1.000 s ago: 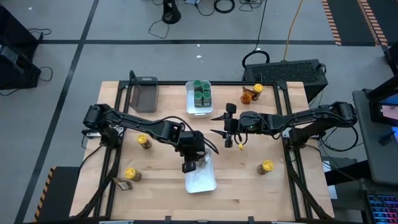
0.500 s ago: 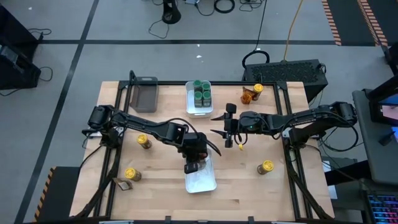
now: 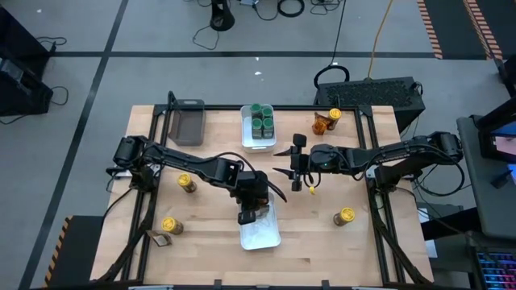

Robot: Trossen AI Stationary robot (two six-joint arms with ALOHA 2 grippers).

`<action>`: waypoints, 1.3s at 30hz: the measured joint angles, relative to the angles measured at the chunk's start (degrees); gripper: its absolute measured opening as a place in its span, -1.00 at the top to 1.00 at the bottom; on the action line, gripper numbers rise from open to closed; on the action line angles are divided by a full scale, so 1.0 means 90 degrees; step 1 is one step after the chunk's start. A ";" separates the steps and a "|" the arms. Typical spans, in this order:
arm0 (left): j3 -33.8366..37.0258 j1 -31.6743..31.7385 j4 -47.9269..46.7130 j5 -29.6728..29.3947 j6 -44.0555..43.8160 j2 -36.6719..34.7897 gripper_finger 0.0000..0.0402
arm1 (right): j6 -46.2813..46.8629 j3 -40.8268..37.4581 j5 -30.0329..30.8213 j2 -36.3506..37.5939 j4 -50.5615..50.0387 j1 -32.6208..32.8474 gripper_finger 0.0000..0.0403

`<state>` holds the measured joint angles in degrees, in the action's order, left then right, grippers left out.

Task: Sort spices by type
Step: Put the middle left brown spice pack into the bottom white bin, then put the top brown spice pack into the bottom white bin

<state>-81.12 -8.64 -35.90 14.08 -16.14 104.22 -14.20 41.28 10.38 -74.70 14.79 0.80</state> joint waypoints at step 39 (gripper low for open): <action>-0.0616 -0.0593 -0.2953 -0.1647 -0.0127 -0.2019 0.16 | -0.0012 0.0000 0.0009 0.0000 -0.0063 -0.0012 0.06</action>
<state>-86.67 -13.98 -62.48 -0.74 -17.28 86.05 -14.31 41.28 10.46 -74.70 14.22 0.69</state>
